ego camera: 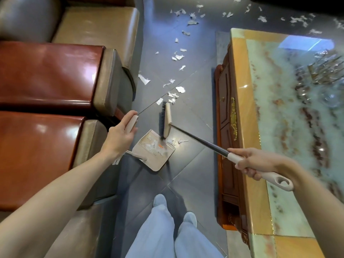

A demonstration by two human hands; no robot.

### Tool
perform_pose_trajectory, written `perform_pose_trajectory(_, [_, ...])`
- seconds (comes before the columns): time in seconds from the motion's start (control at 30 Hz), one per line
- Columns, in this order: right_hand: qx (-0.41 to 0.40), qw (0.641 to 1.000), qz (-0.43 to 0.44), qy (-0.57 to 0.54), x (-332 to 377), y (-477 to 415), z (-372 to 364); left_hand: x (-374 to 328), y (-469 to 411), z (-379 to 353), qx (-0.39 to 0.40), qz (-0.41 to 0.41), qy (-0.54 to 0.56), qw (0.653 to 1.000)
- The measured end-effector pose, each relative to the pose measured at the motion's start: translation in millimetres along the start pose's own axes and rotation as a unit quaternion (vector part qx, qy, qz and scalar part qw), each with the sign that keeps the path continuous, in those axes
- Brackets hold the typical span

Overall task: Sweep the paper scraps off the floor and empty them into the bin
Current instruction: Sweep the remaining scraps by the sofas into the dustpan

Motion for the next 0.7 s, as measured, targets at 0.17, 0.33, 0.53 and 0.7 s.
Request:
perform_pose_trajectory(0.17, [-0.075,0.996,-0.003,-0.05,-26,-9,20,-7,8,-14,0.012,-0.004,-0.016,1.0])
perform_pose_trajectory(0.33, [-0.131,0.991,-0.021,0.008,-32,-41,3,-5,11,-22,0.015,0.005,-0.017,1.0])
perform_pose_trajectory(0.53, [-0.069,0.996,-0.027,0.048,-27,-64,-57,-12,-8,-28,0.008,-0.018,-0.018,1.0])
perform_pose_trajectory(0.7, [0.013,0.997,-0.034,0.061,-24,-51,-82,0,-18,-20,0.006,-0.008,-0.011,1.0])
Point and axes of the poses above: each hand's wrist, its own y-axis away from the middle knuckle, its own z-axis out of the back of the hand, x = y × z, the point moved 10 cm from there along -y, towards the middle knuckle, and after that the axes turned 13 degrees about -z, right-handed, at the moved point
